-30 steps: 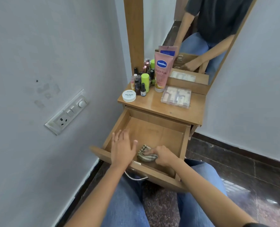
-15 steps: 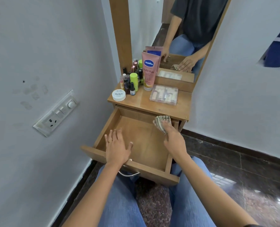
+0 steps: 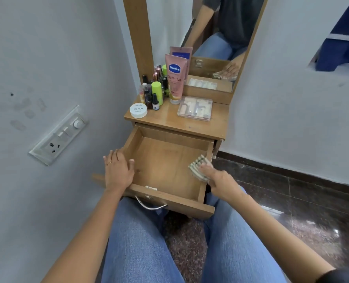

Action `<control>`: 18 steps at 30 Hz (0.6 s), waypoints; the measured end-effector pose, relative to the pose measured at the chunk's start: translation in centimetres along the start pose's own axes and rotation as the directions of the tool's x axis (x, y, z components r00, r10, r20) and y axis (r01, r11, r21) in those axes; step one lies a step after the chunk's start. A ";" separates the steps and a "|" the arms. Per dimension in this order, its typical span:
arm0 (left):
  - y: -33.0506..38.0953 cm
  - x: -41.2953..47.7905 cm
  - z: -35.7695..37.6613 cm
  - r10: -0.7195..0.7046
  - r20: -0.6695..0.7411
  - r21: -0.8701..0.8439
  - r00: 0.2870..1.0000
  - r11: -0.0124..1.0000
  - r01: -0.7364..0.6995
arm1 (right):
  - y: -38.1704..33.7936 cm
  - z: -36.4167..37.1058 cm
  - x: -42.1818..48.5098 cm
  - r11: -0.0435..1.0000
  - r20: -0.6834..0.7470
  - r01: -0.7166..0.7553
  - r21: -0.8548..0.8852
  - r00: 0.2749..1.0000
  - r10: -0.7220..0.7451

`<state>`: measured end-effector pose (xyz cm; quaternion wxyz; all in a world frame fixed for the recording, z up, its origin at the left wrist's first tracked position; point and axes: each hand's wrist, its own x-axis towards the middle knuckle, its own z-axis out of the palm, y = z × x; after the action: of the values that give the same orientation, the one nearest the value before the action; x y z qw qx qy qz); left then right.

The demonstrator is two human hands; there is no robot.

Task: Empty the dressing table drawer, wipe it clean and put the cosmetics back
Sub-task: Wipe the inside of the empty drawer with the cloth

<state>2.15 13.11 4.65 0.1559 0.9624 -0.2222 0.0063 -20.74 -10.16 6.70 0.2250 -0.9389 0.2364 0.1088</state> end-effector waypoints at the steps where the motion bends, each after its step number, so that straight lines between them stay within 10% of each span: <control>1: -0.1 0.1 0.0 -0.002 -0.005 -0.012 1.000 1.000 0.002 | 0.2 0.4 -0.8 1.000 0.027 0.027 0.015 0.999 -0.028; 18: -3.0 1.9 -1.5 -0.035 0.009 -0.057 0.999 0.998 0.036 | -0.7 -1.7 0.0 0.811 0.388 0.584 -0.022 0.753 -0.532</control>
<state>5.22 15.30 5.33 0.1824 0.9614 -0.2057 -0.0068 -20.28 -10.44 8.45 0.2198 -0.9429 -0.1094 0.2250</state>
